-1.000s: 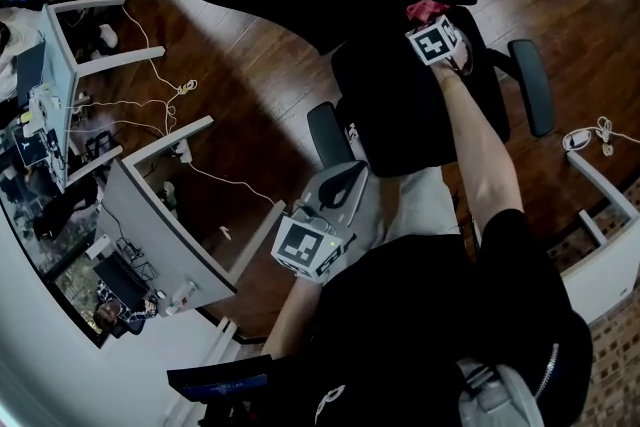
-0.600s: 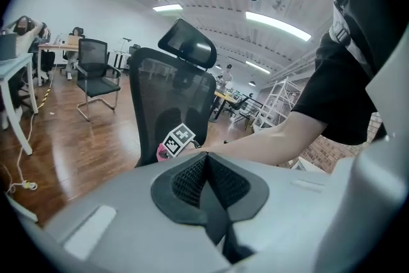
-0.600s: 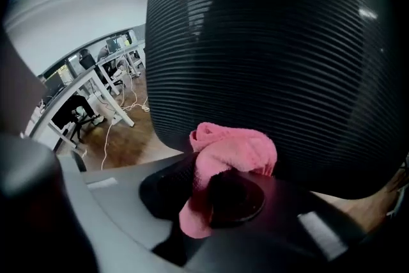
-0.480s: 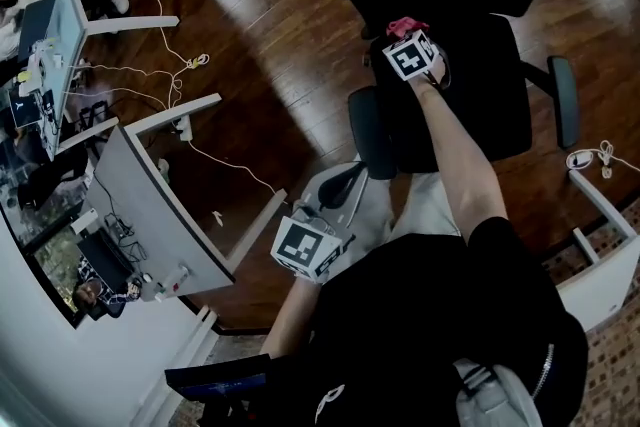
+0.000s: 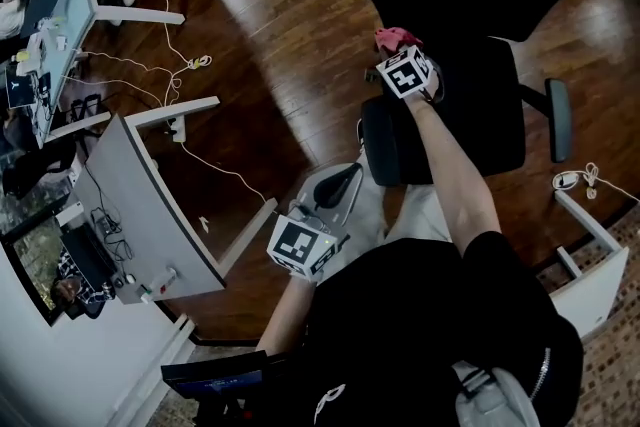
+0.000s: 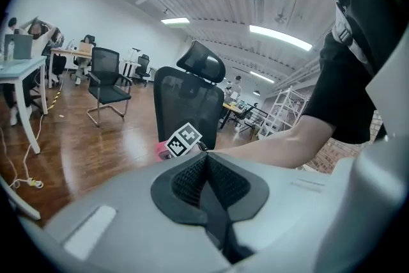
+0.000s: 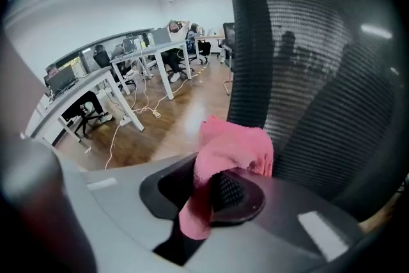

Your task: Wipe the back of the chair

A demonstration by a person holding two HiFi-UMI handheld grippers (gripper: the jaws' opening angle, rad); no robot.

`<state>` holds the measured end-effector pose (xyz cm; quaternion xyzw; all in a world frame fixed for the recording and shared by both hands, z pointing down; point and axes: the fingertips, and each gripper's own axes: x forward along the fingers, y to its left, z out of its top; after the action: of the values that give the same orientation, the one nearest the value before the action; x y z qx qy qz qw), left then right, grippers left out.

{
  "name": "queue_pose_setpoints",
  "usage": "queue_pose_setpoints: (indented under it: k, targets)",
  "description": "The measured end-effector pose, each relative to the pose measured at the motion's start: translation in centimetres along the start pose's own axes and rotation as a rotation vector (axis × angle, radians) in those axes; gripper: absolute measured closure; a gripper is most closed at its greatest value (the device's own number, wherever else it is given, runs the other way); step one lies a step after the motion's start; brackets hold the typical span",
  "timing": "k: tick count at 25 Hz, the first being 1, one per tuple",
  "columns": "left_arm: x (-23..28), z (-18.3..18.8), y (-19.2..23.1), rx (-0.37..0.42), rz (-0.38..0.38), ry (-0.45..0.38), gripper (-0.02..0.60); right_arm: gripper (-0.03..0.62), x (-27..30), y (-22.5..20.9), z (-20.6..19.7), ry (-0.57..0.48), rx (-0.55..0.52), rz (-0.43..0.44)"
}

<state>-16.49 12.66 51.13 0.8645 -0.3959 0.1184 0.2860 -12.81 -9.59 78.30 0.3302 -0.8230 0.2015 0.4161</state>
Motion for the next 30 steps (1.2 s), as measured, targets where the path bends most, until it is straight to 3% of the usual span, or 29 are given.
queue_pose_setpoints:
  k: [4, 8, 13, 18, 22, 26, 30]
  targets:
    - [-0.3, 0.9, -0.2, 0.009, -0.001, -0.017, 0.594, 0.545, -1.2, -0.7, 1.7, -0.005, -0.029, 0.004]
    - [0.0, 1.2, -1.1, 0.020, -0.008, -0.030, 0.594, 0.545, -2.7, -3.5, -0.1, 0.000, -0.012, -0.035]
    - [1.1, 0.0, -2.7, 0.027, -0.015, -0.013, 0.594, 0.545, -5.6, -11.2, -4.0, 0.011, 0.052, -0.135]
    - [3.3, 0.6, -4.8, 0.047, -0.026, 0.007, 0.594, 0.545, -10.3, -21.7, -7.9, 0.062, 0.105, -0.285]
    - [5.6, 1.2, -7.2, 0.058, -0.044, 0.014, 0.594, 0.545, -13.8, -28.6, -10.5, 0.070, 0.160, -0.351]
    - [8.6, 2.6, -9.4, 0.066, -0.075, 0.025, 0.594, 0.545, -16.0, -33.6, -10.6, 0.061, 0.196, -0.377]
    - [10.5, 2.4, -12.1, 0.078, -0.107, 0.030, 0.594, 0.545, -18.0, -35.5, -11.2, 0.024, 0.215, -0.401]
